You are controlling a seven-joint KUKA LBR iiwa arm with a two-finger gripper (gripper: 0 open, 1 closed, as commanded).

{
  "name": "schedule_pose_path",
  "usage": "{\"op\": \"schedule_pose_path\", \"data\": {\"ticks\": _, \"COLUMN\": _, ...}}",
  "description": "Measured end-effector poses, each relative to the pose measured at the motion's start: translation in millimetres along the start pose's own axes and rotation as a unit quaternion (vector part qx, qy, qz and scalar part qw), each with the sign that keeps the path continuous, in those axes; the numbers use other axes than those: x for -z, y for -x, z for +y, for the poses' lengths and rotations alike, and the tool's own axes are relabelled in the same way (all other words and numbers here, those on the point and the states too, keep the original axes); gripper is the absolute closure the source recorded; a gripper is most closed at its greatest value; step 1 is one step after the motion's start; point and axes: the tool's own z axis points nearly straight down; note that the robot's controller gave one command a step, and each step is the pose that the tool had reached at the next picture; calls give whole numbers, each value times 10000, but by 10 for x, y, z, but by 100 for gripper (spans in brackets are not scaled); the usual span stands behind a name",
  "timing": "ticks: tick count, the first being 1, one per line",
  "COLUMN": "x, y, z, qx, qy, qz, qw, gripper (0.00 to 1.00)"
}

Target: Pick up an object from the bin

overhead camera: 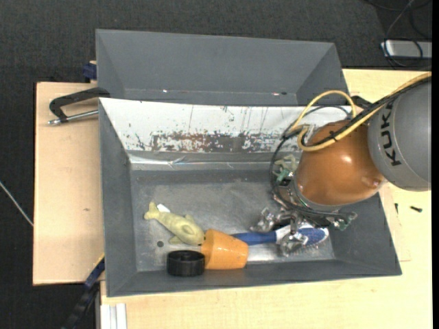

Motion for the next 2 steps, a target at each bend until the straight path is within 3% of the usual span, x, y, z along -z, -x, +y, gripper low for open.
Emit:
{"op": "schedule_pose_path", "data": {"ticks": 1, "x": 1107, "y": 373, "z": 101, "qx": 2000, "qy": 2, "qz": 6, "qw": 9798, "gripper": 100}}
{"op": "schedule_pose_path", "data": {"ticks": 2, "x": 2349, "y": 471, "z": 136, "qx": 2015, "qy": -21, "qz": 0, "qw": 9795, "gripper": 100}}
